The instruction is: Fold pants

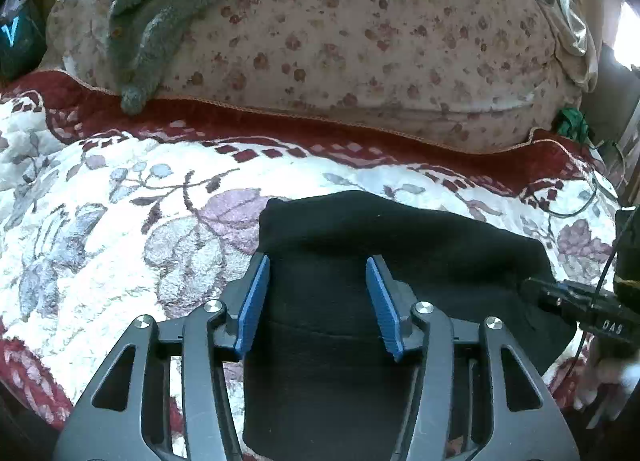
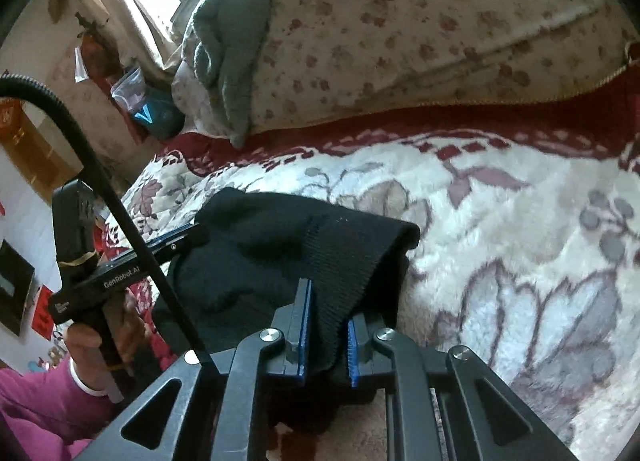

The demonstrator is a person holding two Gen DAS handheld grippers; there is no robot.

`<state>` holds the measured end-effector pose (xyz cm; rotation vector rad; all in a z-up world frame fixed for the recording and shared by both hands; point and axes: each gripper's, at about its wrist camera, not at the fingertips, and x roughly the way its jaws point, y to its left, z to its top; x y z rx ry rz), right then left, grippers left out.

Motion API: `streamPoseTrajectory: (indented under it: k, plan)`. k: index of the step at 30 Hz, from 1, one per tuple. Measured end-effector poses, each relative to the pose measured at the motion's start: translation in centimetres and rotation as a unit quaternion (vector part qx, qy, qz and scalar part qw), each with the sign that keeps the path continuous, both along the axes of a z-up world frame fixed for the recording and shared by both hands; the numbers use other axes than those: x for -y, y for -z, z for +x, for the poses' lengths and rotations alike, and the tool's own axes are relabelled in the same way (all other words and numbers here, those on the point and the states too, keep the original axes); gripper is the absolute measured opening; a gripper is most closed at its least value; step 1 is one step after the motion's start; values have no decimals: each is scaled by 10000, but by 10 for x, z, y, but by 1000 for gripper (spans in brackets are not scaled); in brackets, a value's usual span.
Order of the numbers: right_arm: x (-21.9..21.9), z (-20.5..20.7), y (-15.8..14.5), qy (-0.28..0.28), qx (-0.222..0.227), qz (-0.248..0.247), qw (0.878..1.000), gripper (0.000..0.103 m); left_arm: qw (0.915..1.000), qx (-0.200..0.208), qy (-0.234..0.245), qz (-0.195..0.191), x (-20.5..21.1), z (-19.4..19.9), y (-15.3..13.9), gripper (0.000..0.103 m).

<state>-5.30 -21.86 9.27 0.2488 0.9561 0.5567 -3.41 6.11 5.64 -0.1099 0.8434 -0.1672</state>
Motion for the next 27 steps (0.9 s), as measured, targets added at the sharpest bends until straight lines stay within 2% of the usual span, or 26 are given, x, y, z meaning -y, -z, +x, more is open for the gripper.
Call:
streamPoseTrajectory:
  k: [5, 10, 14, 16, 18, 19, 27]
  plan:
    - [8, -3, 1, 132, -33, 238, 9996, 16, 10000, 33, -49, 16, 0, -3, 0, 51]
    - [10, -14, -18, 257, 39, 365, 9990, 21, 9999, -40, -111, -76, -3, -6, -2, 51]
    - [8, -23, -30, 264, 120, 341, 9990, 37, 9998, -52, -141, -102, -5, -13, -8, 51]
    - [7, -27, -33, 291, 133, 333, 9989, 38, 9998, -28, -143, -103, -6, -16, -11, 51]
    - [5, -30, -35, 312, 147, 364, 9987, 48, 9998, 28, -157, -70, -7, -22, -15, 51]
    - [5, -31, -36, 319, 150, 398, 9986, 49, 9998, 41, -163, -63, -8, -23, -16, 51]
    - [-4, -40, -42, 315, 214, 229, 9990, 52, 9997, -7, -225, -133, -20, -34, -23, 51]
